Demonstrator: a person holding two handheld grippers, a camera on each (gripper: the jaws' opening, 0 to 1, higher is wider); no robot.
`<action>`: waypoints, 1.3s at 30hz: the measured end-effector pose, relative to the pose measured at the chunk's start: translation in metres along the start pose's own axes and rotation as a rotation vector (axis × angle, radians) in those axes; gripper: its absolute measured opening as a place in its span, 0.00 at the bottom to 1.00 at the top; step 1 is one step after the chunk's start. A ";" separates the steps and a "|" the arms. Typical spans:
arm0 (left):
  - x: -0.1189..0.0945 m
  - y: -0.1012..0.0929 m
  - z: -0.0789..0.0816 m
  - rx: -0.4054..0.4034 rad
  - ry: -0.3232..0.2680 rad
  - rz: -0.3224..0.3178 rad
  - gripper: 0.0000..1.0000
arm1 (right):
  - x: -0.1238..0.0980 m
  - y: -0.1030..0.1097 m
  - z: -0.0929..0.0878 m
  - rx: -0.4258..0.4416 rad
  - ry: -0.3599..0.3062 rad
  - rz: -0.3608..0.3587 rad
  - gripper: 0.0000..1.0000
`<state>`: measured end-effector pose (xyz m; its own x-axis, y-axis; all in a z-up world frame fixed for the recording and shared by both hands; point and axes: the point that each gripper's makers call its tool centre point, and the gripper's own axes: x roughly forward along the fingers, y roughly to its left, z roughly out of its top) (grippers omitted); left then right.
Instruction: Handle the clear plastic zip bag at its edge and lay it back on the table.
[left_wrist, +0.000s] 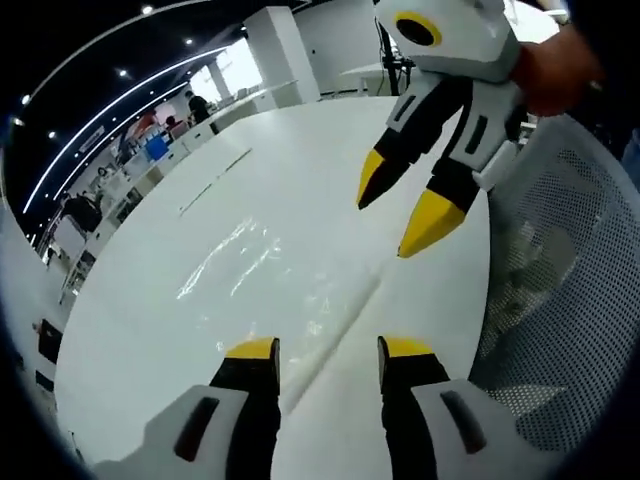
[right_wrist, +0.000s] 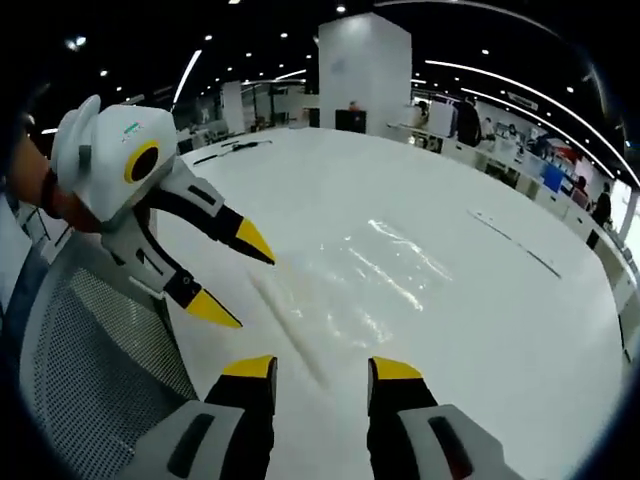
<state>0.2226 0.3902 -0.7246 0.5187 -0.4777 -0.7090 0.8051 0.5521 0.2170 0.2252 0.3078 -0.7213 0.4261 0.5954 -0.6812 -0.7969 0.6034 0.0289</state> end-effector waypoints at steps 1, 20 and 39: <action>-0.001 -0.001 -0.001 -0.005 -0.003 -0.003 0.39 | 0.000 0.000 -0.001 0.001 0.001 0.000 0.36; -0.027 -0.003 -0.009 -0.254 -0.113 -0.021 0.54 | -0.039 -0.019 -0.029 0.189 -0.074 -0.109 0.55; -0.034 0.002 -0.015 -0.374 -0.153 -0.018 0.61 | -0.060 -0.038 -0.026 0.248 -0.131 -0.164 0.67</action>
<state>0.2023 0.4178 -0.7097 0.5653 -0.5700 -0.5963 0.6686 0.7400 -0.0735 0.2185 0.2354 -0.7008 0.6046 0.5326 -0.5923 -0.5913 0.7983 0.1142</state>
